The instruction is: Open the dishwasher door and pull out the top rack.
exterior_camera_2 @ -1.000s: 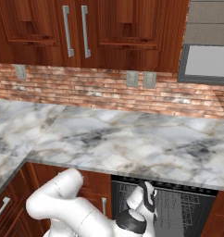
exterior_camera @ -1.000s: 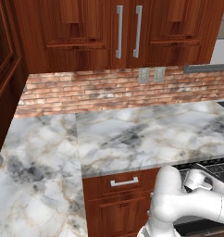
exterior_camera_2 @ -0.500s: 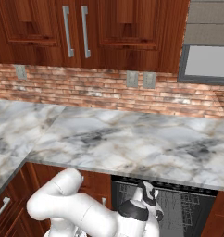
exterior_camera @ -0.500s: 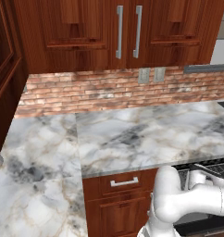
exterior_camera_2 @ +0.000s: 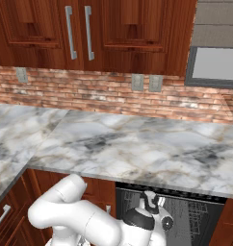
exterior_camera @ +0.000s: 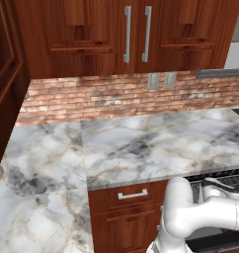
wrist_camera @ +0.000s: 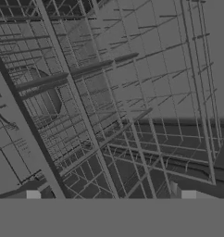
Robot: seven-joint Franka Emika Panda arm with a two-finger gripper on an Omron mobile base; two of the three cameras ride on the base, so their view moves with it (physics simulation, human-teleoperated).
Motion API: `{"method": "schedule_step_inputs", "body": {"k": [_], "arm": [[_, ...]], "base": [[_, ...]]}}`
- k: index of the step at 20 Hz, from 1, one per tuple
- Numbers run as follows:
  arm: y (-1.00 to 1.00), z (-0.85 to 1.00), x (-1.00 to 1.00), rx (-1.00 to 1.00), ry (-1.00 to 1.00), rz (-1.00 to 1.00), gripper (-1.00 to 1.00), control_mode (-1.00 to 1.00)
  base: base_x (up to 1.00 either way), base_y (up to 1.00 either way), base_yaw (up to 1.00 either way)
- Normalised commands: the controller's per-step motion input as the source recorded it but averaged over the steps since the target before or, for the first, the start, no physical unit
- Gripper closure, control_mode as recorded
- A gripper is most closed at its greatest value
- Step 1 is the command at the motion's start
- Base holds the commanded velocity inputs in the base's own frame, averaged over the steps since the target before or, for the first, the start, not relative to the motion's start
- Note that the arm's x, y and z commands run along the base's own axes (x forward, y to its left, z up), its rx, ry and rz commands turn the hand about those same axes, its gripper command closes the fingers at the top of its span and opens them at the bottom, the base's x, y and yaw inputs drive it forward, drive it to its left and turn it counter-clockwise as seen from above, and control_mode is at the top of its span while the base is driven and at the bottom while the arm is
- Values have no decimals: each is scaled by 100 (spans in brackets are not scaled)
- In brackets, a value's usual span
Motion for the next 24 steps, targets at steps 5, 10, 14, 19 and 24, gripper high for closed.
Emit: {"method": "schedule_step_inputs", "body": {"k": [5, 10, 14, 19, 24], "arm": [[31, -62, -60, 0, -4, 4, -100, -100], [35, -62, -62, 0, -5, 2, -100, -100], [36, -62, -62, 0, -4, 1, -100, -100], [35, -62, -62, 0, -2, 0, -100, -100], [31, -62, -62, -1, 0, 0, -100, -100]], "base": [[0, 0, 0], [0, 0, 0], [0, 0, 0], [0, 0, 0], [0, 0, 0]]}}
